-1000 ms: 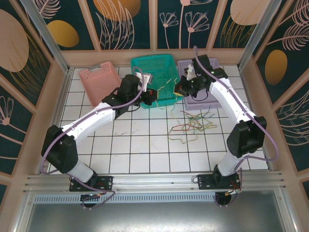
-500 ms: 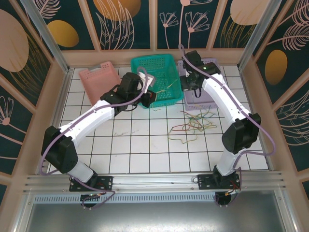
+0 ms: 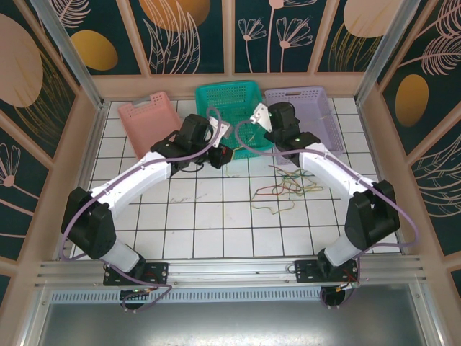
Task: Untangle the cables
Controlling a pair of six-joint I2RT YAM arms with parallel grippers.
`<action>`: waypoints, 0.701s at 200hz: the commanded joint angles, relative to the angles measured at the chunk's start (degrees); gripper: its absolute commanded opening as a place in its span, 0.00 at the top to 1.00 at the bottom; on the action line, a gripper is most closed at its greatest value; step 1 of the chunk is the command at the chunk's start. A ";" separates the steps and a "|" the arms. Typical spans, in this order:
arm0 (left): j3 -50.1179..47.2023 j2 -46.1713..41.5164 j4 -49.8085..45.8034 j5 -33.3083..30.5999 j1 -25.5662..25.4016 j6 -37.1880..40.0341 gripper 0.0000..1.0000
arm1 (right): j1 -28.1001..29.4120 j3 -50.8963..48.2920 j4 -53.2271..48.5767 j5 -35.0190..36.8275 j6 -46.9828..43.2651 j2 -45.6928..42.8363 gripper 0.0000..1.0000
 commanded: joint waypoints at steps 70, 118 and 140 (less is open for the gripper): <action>1.64 0.95 21.17 5.70 0.62 -26.76 1.00 | -3.05 12.59 -19.33 -17.52 37.81 -6.35 0.35; 6.11 3.35 18.27 5.05 0.69 -27.26 1.00 | -6.51 15.61 -25.02 -27.60 47.65 -7.19 0.36; 7.61 3.63 18.24 4.78 0.72 -27.61 1.00 | -7.57 14.45 -26.43 -26.83 50.29 -8.48 0.35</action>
